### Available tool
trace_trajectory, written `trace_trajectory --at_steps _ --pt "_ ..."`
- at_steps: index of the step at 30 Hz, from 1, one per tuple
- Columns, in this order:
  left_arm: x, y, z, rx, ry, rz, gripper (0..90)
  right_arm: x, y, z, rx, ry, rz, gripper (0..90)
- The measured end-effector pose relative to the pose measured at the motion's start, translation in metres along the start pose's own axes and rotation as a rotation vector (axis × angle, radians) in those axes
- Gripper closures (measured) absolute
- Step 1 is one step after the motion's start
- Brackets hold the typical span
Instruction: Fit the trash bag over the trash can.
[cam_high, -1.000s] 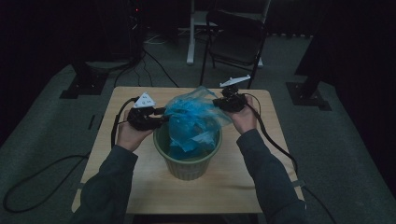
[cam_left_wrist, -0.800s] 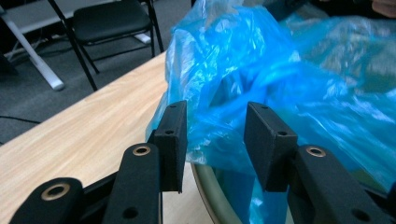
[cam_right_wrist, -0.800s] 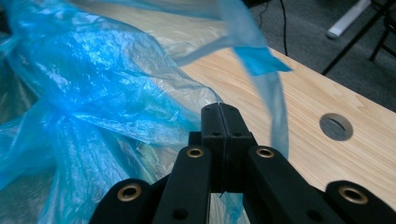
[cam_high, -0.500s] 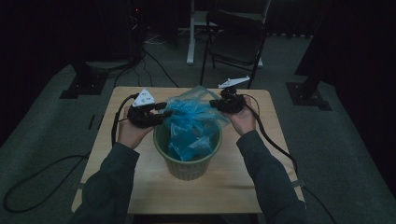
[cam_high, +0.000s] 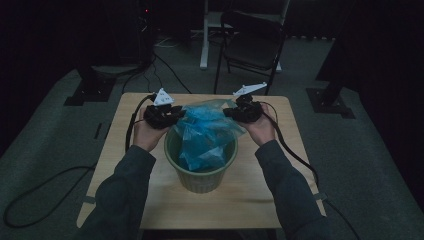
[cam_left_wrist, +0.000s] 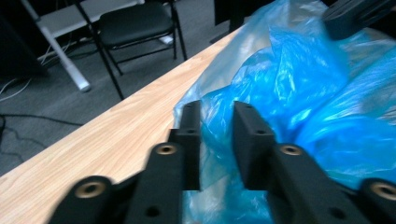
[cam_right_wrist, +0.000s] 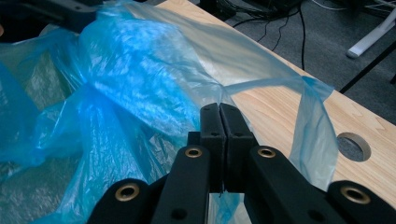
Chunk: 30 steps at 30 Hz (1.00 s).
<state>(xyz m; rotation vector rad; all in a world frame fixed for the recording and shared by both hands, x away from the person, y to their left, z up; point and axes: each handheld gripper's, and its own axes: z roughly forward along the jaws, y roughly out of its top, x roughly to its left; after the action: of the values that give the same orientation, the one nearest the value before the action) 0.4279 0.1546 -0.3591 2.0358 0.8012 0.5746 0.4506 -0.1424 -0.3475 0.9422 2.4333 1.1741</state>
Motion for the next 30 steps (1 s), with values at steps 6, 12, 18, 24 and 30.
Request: trace_trajectory --at_steps 6,12,18,24,30 --pt "0.007 -0.006 0.002 0.006 0.007 -0.036 88.5 -0.001 -0.001 0.001 0.021 -0.003 -0.002 86.5" --pt "0.016 -0.017 0.004 0.031 0.004 -0.078 89.1 0.001 -0.004 0.004 0.059 -0.013 -0.017 88.7" --pt "0.020 -0.026 0.007 0.048 -0.013 -0.104 89.0 0.005 -0.006 0.004 0.086 -0.013 -0.034 90.0" --pt "0.023 -0.035 0.006 0.048 -0.042 -0.133 86.8 0.008 -0.014 -0.003 0.086 -0.009 -0.042 90.0" --pt "0.025 -0.044 -0.002 0.023 -0.078 -0.154 78.4 -0.001 -0.028 -0.020 0.040 0.018 -0.002 89.0"
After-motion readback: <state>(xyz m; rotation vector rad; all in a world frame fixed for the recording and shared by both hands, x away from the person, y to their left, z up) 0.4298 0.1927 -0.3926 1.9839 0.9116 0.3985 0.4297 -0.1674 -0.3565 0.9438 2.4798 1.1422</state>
